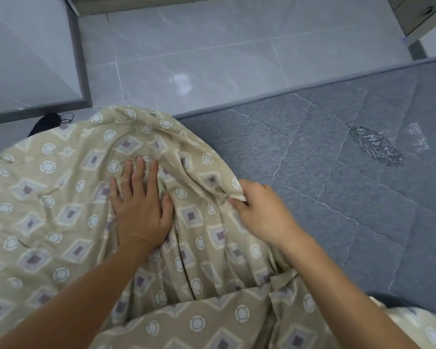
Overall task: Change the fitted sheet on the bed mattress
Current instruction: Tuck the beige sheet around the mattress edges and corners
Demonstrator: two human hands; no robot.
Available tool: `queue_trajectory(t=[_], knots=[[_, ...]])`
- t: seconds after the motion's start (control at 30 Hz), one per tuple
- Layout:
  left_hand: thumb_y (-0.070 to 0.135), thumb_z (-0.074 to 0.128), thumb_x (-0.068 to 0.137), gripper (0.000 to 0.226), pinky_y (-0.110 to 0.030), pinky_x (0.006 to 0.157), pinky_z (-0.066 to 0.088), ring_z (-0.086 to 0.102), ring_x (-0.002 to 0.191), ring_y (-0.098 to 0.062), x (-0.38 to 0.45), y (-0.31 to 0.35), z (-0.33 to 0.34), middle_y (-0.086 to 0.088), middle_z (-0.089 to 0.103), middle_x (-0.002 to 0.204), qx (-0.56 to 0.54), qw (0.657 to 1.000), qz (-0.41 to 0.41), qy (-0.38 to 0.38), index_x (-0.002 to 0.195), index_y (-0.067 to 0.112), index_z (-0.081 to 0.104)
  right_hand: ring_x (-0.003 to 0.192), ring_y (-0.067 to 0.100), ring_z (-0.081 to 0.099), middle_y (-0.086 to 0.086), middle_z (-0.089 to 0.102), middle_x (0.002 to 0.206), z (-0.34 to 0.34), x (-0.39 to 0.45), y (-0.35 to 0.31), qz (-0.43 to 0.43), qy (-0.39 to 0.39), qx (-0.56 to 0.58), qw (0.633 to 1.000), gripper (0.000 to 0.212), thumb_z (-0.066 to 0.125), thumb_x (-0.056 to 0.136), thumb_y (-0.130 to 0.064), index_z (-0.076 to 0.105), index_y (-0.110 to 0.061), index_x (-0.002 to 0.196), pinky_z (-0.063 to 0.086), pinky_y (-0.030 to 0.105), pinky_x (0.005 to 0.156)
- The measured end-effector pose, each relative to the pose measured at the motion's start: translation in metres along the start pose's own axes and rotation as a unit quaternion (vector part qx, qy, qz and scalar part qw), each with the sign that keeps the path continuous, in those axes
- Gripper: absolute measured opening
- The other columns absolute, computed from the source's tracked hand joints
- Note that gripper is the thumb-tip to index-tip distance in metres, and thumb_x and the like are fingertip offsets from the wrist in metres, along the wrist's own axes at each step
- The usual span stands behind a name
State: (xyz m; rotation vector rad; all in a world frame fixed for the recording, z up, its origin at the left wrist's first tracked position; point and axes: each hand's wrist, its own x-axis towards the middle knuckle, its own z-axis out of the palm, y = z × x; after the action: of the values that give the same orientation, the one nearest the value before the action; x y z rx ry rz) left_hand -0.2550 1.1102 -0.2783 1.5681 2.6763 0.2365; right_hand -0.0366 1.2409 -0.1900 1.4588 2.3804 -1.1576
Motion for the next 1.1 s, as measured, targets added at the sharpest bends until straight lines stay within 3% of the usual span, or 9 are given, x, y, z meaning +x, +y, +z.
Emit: queue_trajectory(t=[0.17, 0.33, 0.47, 0.57, 0.63, 0.73, 0.9, 1.0, 1.1], knots=[[0.04, 0.043, 0.096, 0.075, -0.063, 0.126, 0.011, 0.014, 0.16, -0.034, -0.001, 0.001, 0.001, -0.013, 0.023, 0.171, -0.004, 1.0, 0.0, 0.002, 0.165, 0.016, 0.026, 0.089, 0.047, 0.062, 0.016, 0.07, 0.091, -0.004, 0.042, 0.013, -0.002, 0.098, -0.078, 0.992, 0.014, 0.056, 0.099, -0.032, 0.054, -0.019, 0.095, 0.049, 0.047, 0.068], [0.041, 0.041, 0.097, 0.075, -0.063, 0.126, 0.011, 0.01, 0.161, -0.031, -0.002, -0.001, -0.001, -0.01, 0.02, 0.173, -0.014, 1.0, 0.003, -0.007, 0.166, 0.017, 0.025, 0.093, 0.051, 0.06, 0.024, 0.067, 0.098, -0.073, 0.115, -0.013, -0.054, 0.164, -0.172, 0.97, 0.009, 0.055, 0.093, -0.019, 0.056, -0.014, 0.099, 0.036, 0.044, 0.066], [0.043, 0.04, 0.098, 0.074, -0.063, 0.126, 0.011, 0.009, 0.162, -0.031, 0.0, -0.001, 0.0, -0.01, 0.019, 0.173, -0.015, 1.0, 0.001, -0.009, 0.166, 0.016, 0.026, 0.096, 0.049, 0.06, 0.02, 0.07, 0.1, -0.116, 0.174, -0.067, -0.138, 0.237, -0.23, 0.934, 0.014, 0.057, 0.09, -0.023, 0.057, -0.017, 0.103, 0.029, 0.043, 0.065], [0.044, 0.037, 0.098, 0.074, -0.064, 0.126, 0.012, 0.01, 0.161, -0.032, 0.0, -0.003, 0.002, -0.011, 0.019, 0.173, -0.005, 1.0, 0.006, -0.011, 0.165, 0.015, 0.027, 0.096, 0.044, 0.062, 0.012, 0.07, 0.102, -0.098, 0.195, -0.081, -0.185, 0.243, -0.2, 0.931, 0.029, 0.063, 0.093, -0.034, 0.056, -0.016, 0.114, 0.029, 0.041, 0.065], [0.044, 0.037, 0.098, 0.074, -0.064, 0.126, 0.013, 0.011, 0.161, -0.034, 0.0, -0.005, 0.003, -0.013, 0.02, 0.173, -0.001, 1.0, 0.011, -0.007, 0.165, 0.015, 0.027, 0.109, 0.04, 0.057, 0.01, 0.061, 0.117, -0.079, 0.199, -0.061, -0.144, 0.183, -0.163, 0.959, 0.044, 0.069, 0.093, -0.045, 0.051, -0.016, 0.122, 0.039, 0.043, 0.073], [0.044, 0.038, 0.098, 0.073, -0.065, 0.125, 0.014, 0.015, 0.16, -0.036, 0.002, -0.005, 0.004, -0.014, 0.022, 0.172, 0.001, 1.0, 0.014, 0.0, 0.165, 0.015, 0.028, 0.126, 0.039, 0.047, 0.011, 0.046, 0.132, -0.074, 0.193, -0.023, -0.049, 0.127, -0.11, 0.984, 0.069, 0.075, 0.086, -0.056, 0.046, -0.02, 0.136, 0.045, 0.049, 0.101], [0.044, 0.036, 0.098, 0.074, -0.065, 0.125, 0.013, 0.014, 0.16, -0.036, 0.0, -0.006, 0.004, -0.013, 0.021, 0.172, 0.011, 1.0, 0.012, -0.015, 0.165, 0.015, 0.026, 0.139, 0.035, 0.035, 0.009, 0.042, 0.143, -0.097, 0.162, 0.003, 0.047, 0.104, -0.166, 0.98, 0.071, 0.065, 0.086, -0.067, 0.054, -0.017, 0.134, 0.039, 0.055, 0.11], [0.043, 0.038, 0.095, 0.077, -0.065, 0.125, 0.012, 0.014, 0.16, -0.036, 0.001, -0.003, 0.003, -0.014, 0.023, 0.171, 0.001, 1.0, 0.003, -0.015, 0.165, 0.014, 0.028, 0.131, 0.037, 0.042, 0.01, 0.049, 0.136, -0.091, 0.139, 0.018, 0.029, 0.152, -0.181, 0.971, 0.049, 0.071, 0.091, -0.049, 0.06, -0.014, 0.124, 0.045, 0.05, 0.1], [0.042, 0.042, 0.093, 0.078, -0.065, 0.125, 0.012, 0.015, 0.16, -0.036, 0.001, -0.002, 0.001, -0.015, 0.024, 0.171, 0.005, 1.0, 0.005, -0.014, 0.164, 0.013, 0.029, 0.097, 0.041, 0.057, 0.013, 0.062, 0.104, -0.069, 0.126, 0.012, -0.057, 0.248, -0.167, 0.953, 0.019, 0.067, 0.088, -0.014, 0.058, -0.01, 0.104, 0.039, 0.043, 0.067]])
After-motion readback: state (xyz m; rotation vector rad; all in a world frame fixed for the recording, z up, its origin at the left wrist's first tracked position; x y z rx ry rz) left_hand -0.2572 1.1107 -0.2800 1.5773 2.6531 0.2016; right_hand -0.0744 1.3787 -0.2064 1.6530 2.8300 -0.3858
